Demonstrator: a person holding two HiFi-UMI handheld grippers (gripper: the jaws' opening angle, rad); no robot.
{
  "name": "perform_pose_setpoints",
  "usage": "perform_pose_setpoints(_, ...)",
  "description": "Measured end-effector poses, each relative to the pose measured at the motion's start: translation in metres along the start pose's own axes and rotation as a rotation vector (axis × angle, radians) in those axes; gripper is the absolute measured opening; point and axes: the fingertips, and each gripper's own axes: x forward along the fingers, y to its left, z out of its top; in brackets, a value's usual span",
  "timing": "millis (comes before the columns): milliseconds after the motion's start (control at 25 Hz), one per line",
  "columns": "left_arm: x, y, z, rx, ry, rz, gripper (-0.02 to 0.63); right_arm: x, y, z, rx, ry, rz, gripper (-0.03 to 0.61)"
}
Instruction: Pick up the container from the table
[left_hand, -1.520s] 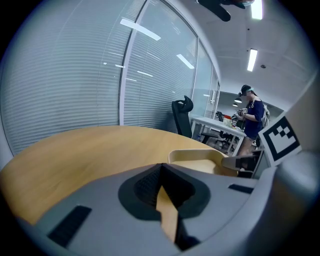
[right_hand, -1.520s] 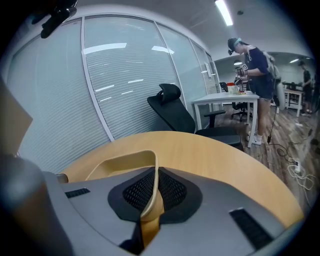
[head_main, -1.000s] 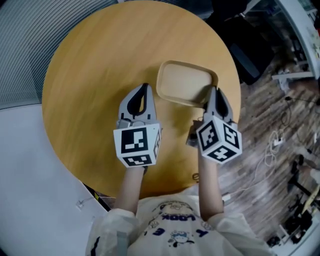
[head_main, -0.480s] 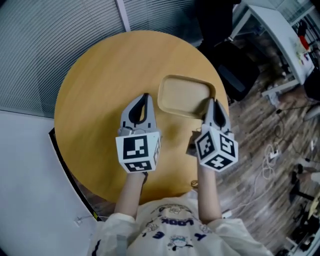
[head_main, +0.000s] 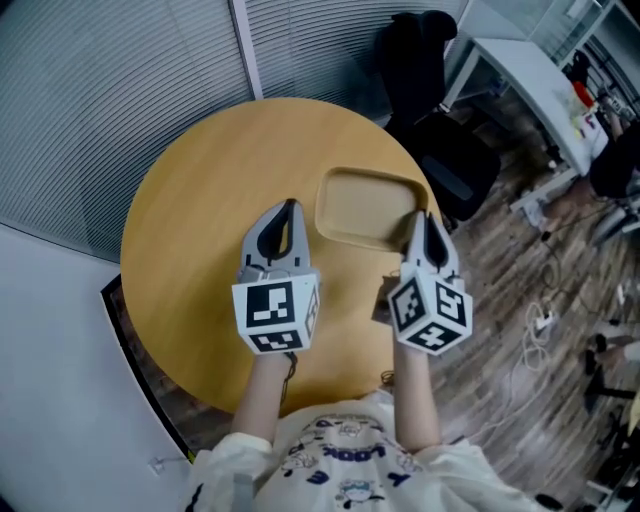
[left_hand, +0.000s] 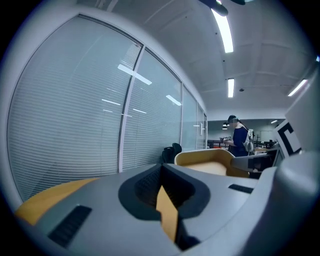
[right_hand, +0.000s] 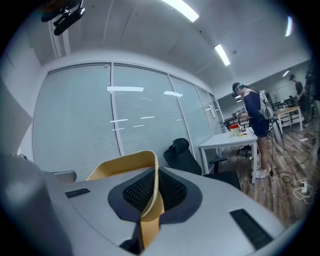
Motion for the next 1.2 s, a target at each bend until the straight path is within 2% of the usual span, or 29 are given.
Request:
perform_pose_setpoints(560,-0.047,-0.009,0.029,0.01,-0.075,-0.015,0.002,-0.052,0.013,0.024,-0.019,-0.07,0.014,0.017)
perform_pose_setpoints(1200,-0.069,-0.011,0.037,0.002,-0.105,-0.022,0.002,-0.073,0.021,0.031,-0.021,-0.097,0.025,0.017)
